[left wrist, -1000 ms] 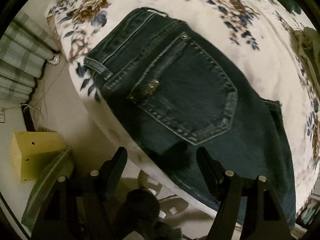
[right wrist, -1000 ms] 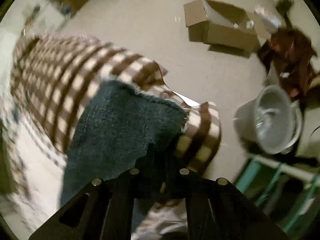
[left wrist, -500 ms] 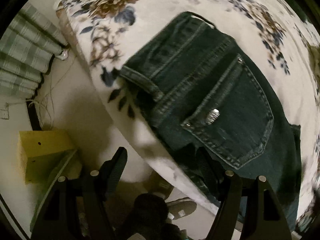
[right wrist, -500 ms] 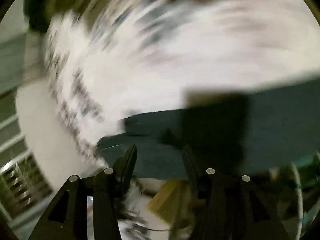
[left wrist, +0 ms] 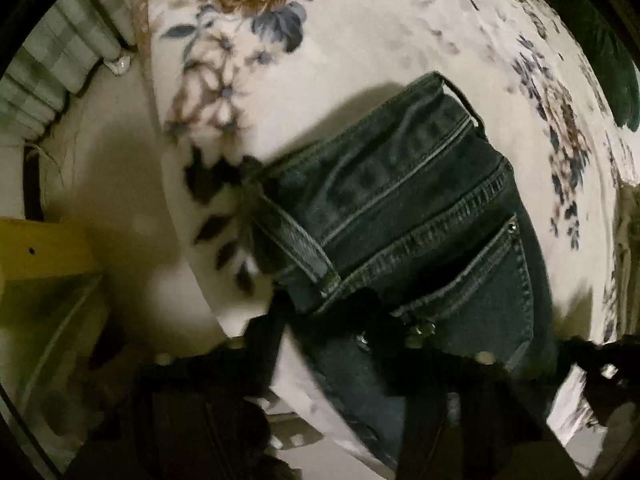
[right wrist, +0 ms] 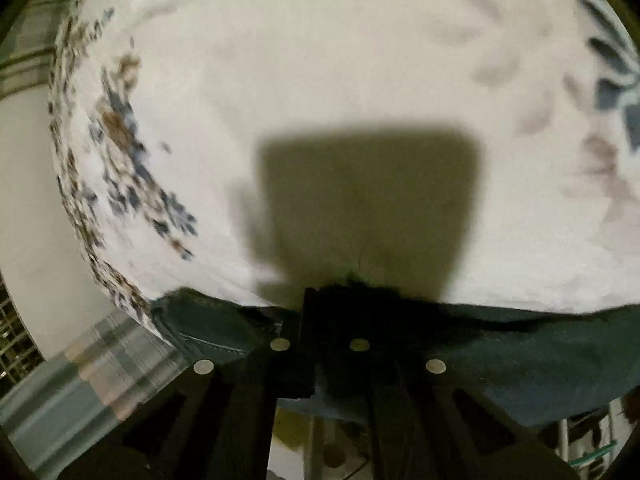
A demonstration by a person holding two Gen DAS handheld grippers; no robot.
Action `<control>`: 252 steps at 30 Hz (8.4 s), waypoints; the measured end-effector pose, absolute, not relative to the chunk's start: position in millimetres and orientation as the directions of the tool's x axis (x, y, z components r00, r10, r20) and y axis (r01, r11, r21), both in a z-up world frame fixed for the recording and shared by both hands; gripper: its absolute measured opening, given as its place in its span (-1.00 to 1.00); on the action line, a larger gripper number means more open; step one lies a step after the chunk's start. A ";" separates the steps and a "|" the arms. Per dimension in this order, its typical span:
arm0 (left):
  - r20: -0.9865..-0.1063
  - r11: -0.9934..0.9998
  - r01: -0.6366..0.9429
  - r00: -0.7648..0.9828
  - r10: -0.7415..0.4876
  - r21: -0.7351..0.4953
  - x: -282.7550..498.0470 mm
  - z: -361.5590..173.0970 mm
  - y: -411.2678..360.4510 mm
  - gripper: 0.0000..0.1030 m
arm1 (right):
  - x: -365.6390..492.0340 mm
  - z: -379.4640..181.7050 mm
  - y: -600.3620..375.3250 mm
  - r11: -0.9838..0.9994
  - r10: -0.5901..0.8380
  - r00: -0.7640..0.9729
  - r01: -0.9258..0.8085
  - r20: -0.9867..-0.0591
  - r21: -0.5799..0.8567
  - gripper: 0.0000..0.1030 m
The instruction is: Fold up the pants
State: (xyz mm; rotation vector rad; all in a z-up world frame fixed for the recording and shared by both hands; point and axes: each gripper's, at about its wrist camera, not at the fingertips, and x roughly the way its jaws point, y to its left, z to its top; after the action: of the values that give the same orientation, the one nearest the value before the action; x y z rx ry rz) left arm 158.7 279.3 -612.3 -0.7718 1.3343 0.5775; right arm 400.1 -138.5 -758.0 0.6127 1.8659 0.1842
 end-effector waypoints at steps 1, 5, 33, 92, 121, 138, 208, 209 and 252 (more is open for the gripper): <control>-0.985 0.645 -0.747 0.164 -0.057 -0.162 158.2 -610.8 279.8 -0.53 | 403.8 -753.4 -143.9 0.842 0.509 -0.246 0.341 -0.825 0.418 -0.97; -0.987 0.706 -0.693 0.148 -0.061 -0.148 150.6 -609.9 279.3 -0.54 | 422.2 -743.0 -166.6 0.815 0.530 -0.175 0.375 -0.830 0.442 -1.00; -0.992 0.775 -0.621 0.099 -0.072 -0.118 142.0 -603.1 286.7 -0.49 | 443.3 -747.5 -191.1 0.847 0.530 -0.319 0.241 -0.786 0.474 -0.77; -0.983 1.000 -0.008 0.183 -0.024 -0.026 213.7 -533.5 -51.2 0.71 | -4.2 -689.2 -645.1 0.317 0.155 0.459 0.815 -0.875 0.484 0.23; -0.993 0.987 0.160 0.113 -0.038 -0.020 199.4 -618.3 -187.3 1.00 | 65.5 -786.0 -802.5 0.156 0.180 0.852 0.468 -0.491 0.870 -0.37; -0.973 0.983 0.045 0.143 -0.180 -0.175 200.4 -548.0 -107.2 1.00 | 106.2 -624.7 -670.3 0.314 0.148 0.828 0.479 -0.541 0.820 -0.82; -0.942 0.869 -0.409 0.293 -0.165 -0.280 142.1 -542.8 141.3 0.69 | 229.3 -714.6 -309.6 0.793 0.479 0.197 0.321 -0.856 0.517 0.37; -0.949 0.864 -0.426 0.272 -0.159 -0.267 137.9 -549.3 146.4 0.69 | 235.2 -719.9 -296.0 0.785 0.500 0.187 0.314 -0.845 0.534 0.33; -0.760 0.621 -0.574 0.648 -0.054 -0.534 126.8 -557.0 272.7 -0.57 | 247.8 -758.5 -215.4 0.856 0.388 0.084 0.336 -0.918 0.393 -0.04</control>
State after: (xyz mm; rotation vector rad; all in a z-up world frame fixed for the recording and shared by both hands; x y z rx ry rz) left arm 126.8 272.7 -557.0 -0.8643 0.8280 0.3421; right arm 247.8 -215.4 -758.5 0.5994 1.5150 0.0422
